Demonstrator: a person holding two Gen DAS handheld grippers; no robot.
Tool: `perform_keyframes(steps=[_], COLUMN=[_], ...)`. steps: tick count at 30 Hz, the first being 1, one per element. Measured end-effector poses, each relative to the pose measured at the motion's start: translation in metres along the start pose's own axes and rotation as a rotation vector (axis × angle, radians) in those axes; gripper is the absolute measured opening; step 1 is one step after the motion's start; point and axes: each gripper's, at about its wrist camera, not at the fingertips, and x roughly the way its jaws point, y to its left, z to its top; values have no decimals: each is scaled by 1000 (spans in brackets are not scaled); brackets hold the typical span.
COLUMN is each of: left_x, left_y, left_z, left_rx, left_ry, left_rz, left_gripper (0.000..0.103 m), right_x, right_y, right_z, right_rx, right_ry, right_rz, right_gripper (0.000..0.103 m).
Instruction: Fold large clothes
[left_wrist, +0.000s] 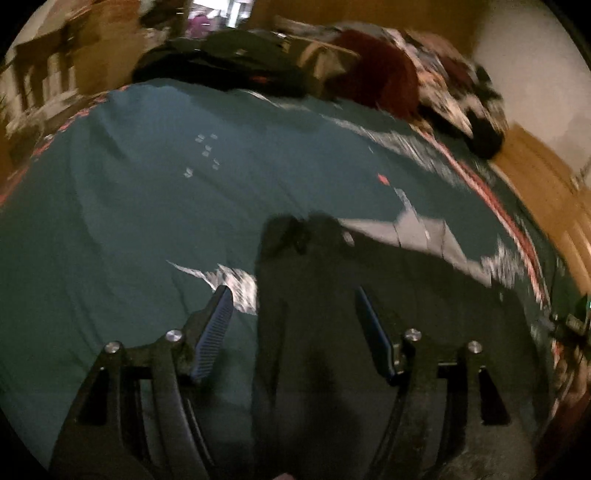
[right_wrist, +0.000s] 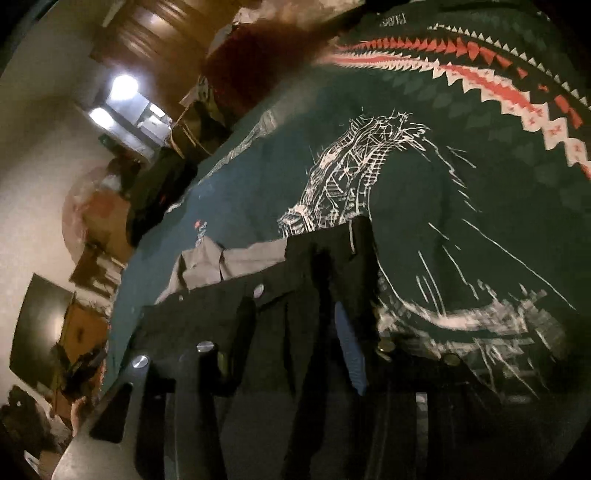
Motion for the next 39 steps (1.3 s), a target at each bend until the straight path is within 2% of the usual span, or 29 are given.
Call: perform_keyframes(steps=[3,6,10,13,15,16,17,18,20,23,25,27,28,30,31,32,35,37,38,39], left_x=[-5,-7,-9,-5,-2,0,1,2,3,11,16,16,15,12,10,8,5,6,6,6], left_y=[-3,-14,-33,-44,-49,-52,-56,-59,-66,-71,-69,-69,-68,-67,-66,-66,-65,-66,-66,-67], left_z=[-13,-26,-46,-52,-54,-54,-54,-55,-54,-59,-64,-66,-67,-68,-68,-68,-69,-70,-70,-70], left_rx=[-2,-18,-3,4,-2,-3,2,10,40,65,67,71,73,71,70,72,73,58,52,47], left_ry=[22,29,52,78,90,95,99,102,108,130,144,148,149,150,153,154,150,147,147,146], left_rz=[-12,-24,-49,-80,-96,-108,-115,-121,-135,-139,-134,-129,-125,-124,-121,-119,-110,-107,-107,-108], left_gripper=[67,67,67,67,67,67,67,67,67,67,67,67,67,67,67,67,68,68,68,68], right_x=[-14,-34,-48,-41,-33,-28,-24,-24,-33,-62,-75,-77,-69,-59,-58,-60,-77,-78,-75,-69], right_y=[7,9,23,30,31,31,30,27,28,39,38,28,17,5,-12,-18,-14,-1,5,13], right_z=[-23,-65,-122,-145,-148,-150,-151,-151,-144,-120,-106,-103,-108,-114,-117,-115,-113,-102,-97,-89], right_rx=[-52,-41,-74,-74,-80,-95,-107,-102,-147,-252,-310,-328,-332,-383,-350,-310,-255,-245,-251,-263], right_ry=[22,22,53,80,87,91,101,111,136,134,131,164,222,259,271,270,187,128,101,77], right_rz=[-58,-116,-132,-125,-123,-124,-128,-114,-75,-17,-21,-21,-33,-200,-245,-232,-198,-155,-147,-140], right_gripper=[50,50,50,50,49,43,17,7,4,2,2,2,2,1,1,1,10,11,16,27])
